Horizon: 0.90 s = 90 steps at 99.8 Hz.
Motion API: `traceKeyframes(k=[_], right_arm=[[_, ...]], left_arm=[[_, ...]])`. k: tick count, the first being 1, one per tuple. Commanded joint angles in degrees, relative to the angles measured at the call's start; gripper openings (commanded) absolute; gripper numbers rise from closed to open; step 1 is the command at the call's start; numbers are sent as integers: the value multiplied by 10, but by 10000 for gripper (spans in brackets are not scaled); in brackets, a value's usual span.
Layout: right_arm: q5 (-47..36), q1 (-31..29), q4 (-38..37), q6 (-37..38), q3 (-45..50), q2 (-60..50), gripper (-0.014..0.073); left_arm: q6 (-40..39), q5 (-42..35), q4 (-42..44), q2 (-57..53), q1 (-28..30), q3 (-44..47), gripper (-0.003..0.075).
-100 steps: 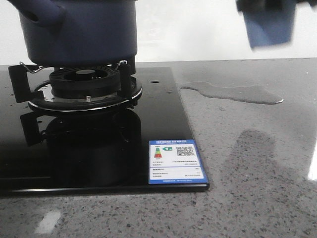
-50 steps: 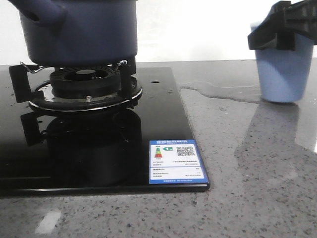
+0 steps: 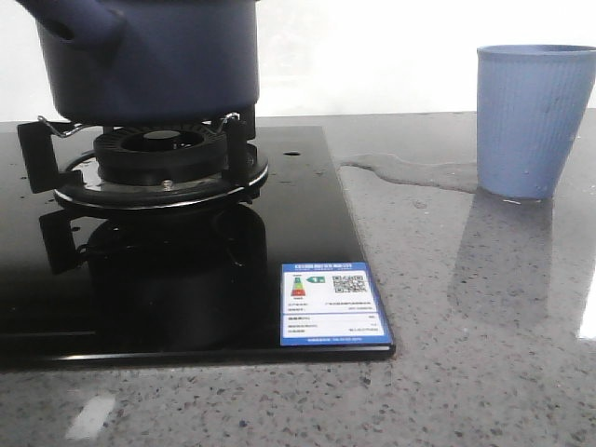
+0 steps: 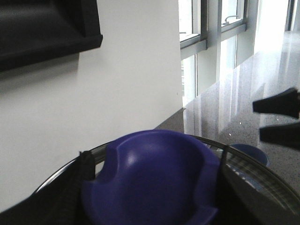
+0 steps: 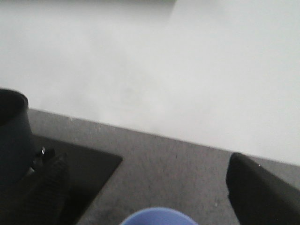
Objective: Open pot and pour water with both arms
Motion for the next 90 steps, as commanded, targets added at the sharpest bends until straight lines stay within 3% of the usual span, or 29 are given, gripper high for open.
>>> traceKeyframes(k=[1,7,12,15,62,68,81,90], right_arm=[[-38,-1,12,13,-14,-57,476],[-30,-1,12,18,-14,-86,283],[-16,-1,12,18,-14,-109,24],[-6,-1,12,18,-14,-123,-72],[114,-1,12,20,-14,-224,-61],[117,-1,12,20,-14,-224,-61],[117,-1,12,20,-14,-224,-61],[117,-1,12,20,-14,-224,-61]], left_arm=[[8,-20,-54,12,-7,-16,229],[8,-23,-55,29,-7,-16,229],[9,-24,-55,44,-7,-16,229],[9,-25,-55,54,-7,-16,229],[99,-16,-120,142,-7,-16,239],[105,-19,-122,142,-7,-16,283],[142,-20,-152,142,-12,-16,519],[144,-19,-177,140,-13,-17,610]])
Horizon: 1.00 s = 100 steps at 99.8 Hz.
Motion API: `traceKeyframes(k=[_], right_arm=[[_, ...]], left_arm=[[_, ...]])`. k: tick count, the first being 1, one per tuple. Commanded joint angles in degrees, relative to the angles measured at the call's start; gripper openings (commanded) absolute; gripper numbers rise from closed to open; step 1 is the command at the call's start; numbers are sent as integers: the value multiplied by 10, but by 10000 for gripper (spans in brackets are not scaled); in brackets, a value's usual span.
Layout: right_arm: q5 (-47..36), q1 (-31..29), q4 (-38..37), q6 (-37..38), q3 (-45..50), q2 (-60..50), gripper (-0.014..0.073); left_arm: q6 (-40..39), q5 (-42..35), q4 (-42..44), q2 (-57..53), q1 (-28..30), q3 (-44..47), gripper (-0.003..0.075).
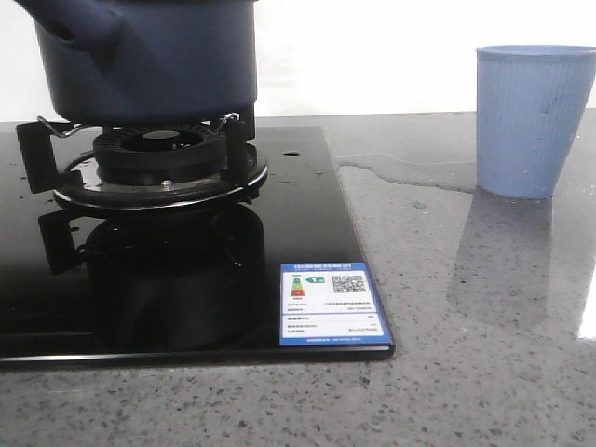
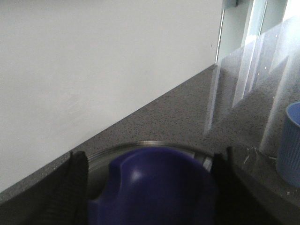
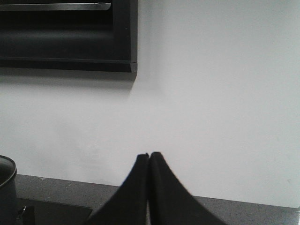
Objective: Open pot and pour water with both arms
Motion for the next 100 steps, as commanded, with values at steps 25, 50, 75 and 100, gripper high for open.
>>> traceKeyframes(k=[25,50,75,100], right_arm=[[23,-1,3,1,-14,-16,-75],[22,1,-13,1,82,-121,-75],[-41,1,-22,1,237,-227,-75],[-69,1,-22,1,271,-244,-75]], left_arm=[[-43,-18,-64,-129,18,-15,363],[-65,-160,28,-358,36,99,-19],[-72,-268,31,-575,36,317,-20],[-72,-262,28,-691,36,451,-20]])
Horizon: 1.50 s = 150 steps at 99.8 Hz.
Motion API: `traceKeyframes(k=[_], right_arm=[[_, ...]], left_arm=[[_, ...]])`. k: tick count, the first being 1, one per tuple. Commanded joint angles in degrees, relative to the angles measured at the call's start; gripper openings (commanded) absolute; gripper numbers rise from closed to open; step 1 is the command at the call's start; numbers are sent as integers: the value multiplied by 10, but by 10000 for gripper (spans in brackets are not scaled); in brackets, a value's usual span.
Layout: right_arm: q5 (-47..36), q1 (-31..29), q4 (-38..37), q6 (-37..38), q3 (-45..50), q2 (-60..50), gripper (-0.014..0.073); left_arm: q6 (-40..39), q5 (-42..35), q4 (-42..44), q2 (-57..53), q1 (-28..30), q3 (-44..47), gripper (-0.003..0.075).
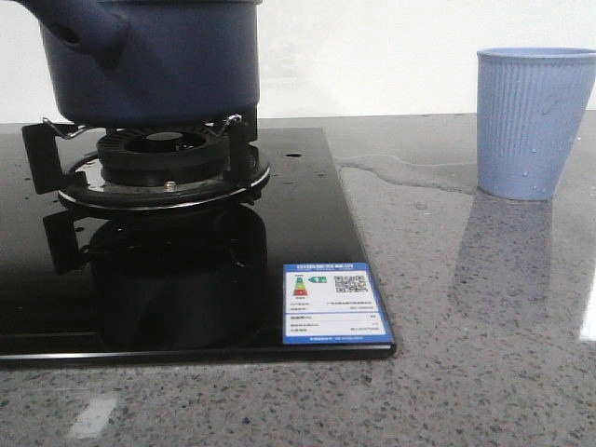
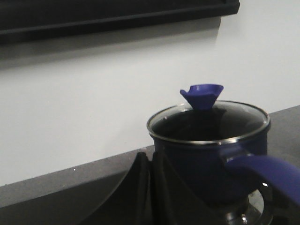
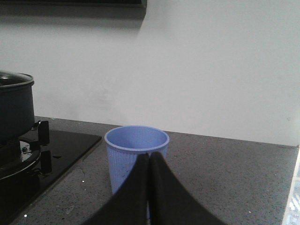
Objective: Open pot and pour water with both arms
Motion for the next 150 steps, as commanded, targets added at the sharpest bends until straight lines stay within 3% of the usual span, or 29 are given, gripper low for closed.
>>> traceKeyframes(k=[1,28,88,98,106,125,134,150], right_arm=[[-47,1,-2,0,-14,4,-75],[-50,1,-2,0,-14,4,-75],[-50,1,-2,0,-14,4,-75],[-50,1,-2,0,-14,4,-75],[-50,1,-2,0,-14,4,-75],[-50,1,-2,0,-14,4,-75],[-50,1,-2,0,-14,4,-75],[-50,1,-2,0,-14,4,-75]], left_arm=[[-8,6,-13,-27,0,12,-20],[-8,52,-13,-60,0,32,-20],[-8,44,-6,-60,0,35,-20],[-19,54,76,-61,0,33,-20],[-136,56,206,-63,0,33,-20],[-583,58,638,-68,0,35,-20],[-689,23,749,-75,0,43,-20],[-806,-131,873,-108,0,98,-20]])
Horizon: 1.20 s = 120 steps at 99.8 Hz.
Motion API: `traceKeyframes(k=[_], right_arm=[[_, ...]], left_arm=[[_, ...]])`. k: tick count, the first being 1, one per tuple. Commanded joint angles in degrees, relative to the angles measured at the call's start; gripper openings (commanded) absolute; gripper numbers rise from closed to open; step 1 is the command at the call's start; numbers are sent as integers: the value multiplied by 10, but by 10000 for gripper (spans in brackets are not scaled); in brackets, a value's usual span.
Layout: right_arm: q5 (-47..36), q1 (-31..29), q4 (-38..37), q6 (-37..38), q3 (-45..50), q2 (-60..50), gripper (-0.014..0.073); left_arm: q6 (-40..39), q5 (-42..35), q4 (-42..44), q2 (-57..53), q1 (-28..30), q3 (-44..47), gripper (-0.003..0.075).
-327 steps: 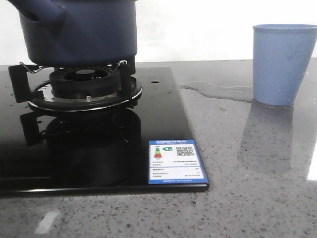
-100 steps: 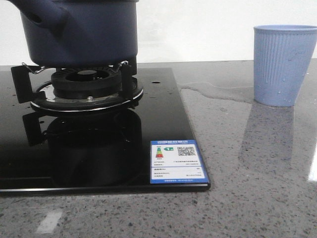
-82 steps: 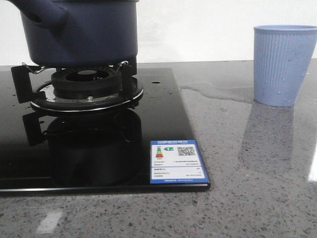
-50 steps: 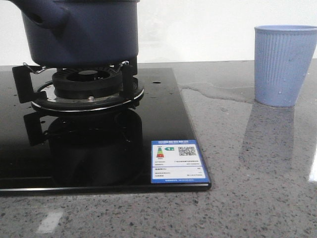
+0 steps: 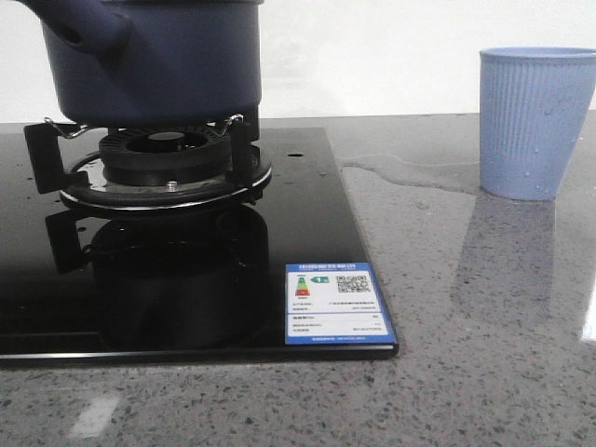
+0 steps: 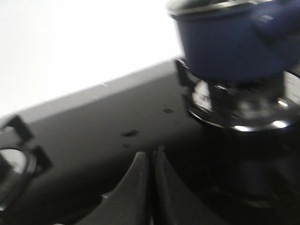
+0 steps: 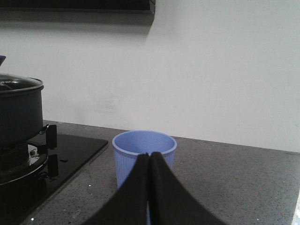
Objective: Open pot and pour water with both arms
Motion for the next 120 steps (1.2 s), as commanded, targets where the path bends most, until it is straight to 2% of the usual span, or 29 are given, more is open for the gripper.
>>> traceKeyframes(k=[1,8,25,40,57,120], right_arm=[[-36,1,-2,0,-15,4,-75],[-36,1,-2,0,-15,4,-75],[-36,1,-2,0,-15,4,-75],[-36,1,-2,0,-15,4,-75],[-36,1,-2,0,-15,4,-75],[-36,1,-2,0,-15,4,-75]], left_arm=[[-90,-131,75,-13,0,15,-20],[-143,-164,107,-30,0,44,-20],[-202,-161,112,-67,0,101,-20],[-251,-91,110,-92,0,123,-20],[-256,41,91,-111,0,123,-20],[-259,46,67,-111,2,123,-20]])
